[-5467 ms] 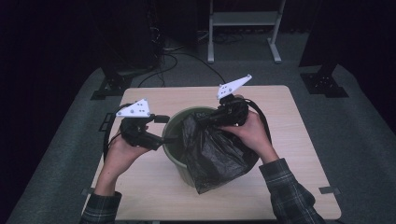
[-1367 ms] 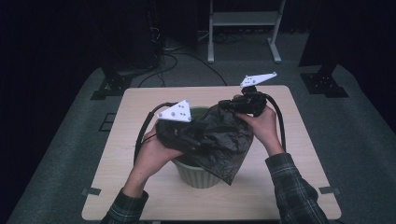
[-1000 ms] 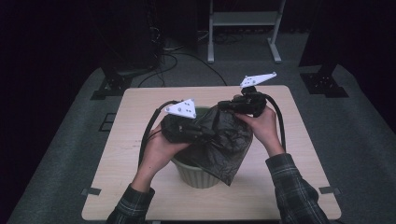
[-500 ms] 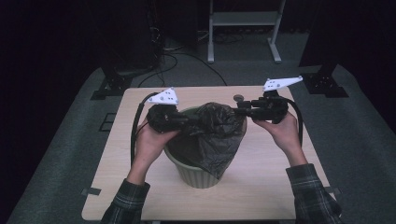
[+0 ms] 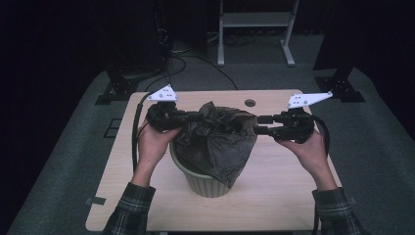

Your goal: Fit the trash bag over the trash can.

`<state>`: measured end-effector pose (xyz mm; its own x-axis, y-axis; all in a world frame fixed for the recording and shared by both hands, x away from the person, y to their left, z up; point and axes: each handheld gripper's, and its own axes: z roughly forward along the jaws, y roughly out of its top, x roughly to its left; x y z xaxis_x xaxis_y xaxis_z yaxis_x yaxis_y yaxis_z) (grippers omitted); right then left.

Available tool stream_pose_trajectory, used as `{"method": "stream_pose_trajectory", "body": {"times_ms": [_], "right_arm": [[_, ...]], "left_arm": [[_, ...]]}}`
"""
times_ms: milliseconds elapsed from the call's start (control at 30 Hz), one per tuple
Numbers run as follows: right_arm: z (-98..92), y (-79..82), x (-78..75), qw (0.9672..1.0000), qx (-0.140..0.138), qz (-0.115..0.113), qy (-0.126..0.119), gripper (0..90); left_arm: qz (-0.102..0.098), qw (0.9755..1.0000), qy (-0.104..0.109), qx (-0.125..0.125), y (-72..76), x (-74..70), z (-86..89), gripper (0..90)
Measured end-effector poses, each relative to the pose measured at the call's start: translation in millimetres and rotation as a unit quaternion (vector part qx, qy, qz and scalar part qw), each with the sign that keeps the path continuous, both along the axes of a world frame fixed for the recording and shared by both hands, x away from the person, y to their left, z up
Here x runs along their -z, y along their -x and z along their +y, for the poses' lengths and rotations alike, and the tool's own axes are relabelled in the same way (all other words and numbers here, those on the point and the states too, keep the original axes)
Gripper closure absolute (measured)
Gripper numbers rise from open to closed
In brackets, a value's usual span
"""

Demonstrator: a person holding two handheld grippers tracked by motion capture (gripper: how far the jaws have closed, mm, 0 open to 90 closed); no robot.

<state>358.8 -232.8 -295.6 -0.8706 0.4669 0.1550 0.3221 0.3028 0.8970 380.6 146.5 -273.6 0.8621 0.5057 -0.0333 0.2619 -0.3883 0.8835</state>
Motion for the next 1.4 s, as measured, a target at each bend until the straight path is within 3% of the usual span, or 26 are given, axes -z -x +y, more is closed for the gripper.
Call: {"method": "stream_pose_trajectory", "body": {"times_ms": [267, 400, 500, 533, 767, 1067, 1133, 1233, 1400], "right_arm": [[6.0, -0.3, 11.5, 0.9995, -0.013, 0.026, -0.014, 47.5], [11.7, -2.4, 15.9, 0.9994, -0.024, 0.024, -0.006, 75.1], [14.9, -4.6, 18.3, 0.9997, -0.016, 0.013, 0.011, 89.1], [15.2, -6.2, 19.3, 0.9998, -0.012, 0.012, 0.011, 89.7], [20.4, -28.5, 21.8, 0.9997, 0.017, 0.004, 0.014, 89.8], [47.0, -71.1, 4.0, 0.9992, 0.033, 0.002, 0.021, 89.9], [51.6, -75.7, 2.9, 0.9993, 0.033, 0.006, 0.012, 89.9], [54.4, -67.2, 2.0, 0.9998, 0.019, 0.000, 0.009, 87.9], [46.3, -39.4, 0.1, 1.0000, -0.003, 0.000, 0.003, 68.9]], "left_arm": [[0.001, 0.9999, 0.008, -0.010, -0.5, -1.5, 8.0, 90.0], [0.003, 0.9999, 0.014, -0.009, 1.3, -0.8, 13.8, 90.0], [0.006, 0.9998, 0.015, -0.007, 5.3, -0.2, 20.7, 90.0], [0.006, 0.9998, 0.017, -0.006, 7.1, 0.2, 23.4, 90.0], [0.013, 0.9997, 0.021, -0.002, 23.2, 4.0, 45.6, 90.0], [0.024, 0.9991, 0.034, 0.003, 40.4, 14.7, 66.0, 90.0], [0.027, 0.9988, 0.040, -0.001, 40.6, 17.8, 68.5, 90.0], [0.033, 0.9989, 0.032, -0.007, 37.0, 22.1, 69.8, 90.0], [0.037, 0.9985, 0.036, -0.018, 34.2, 27.9, 74.1, 90.0]]}}
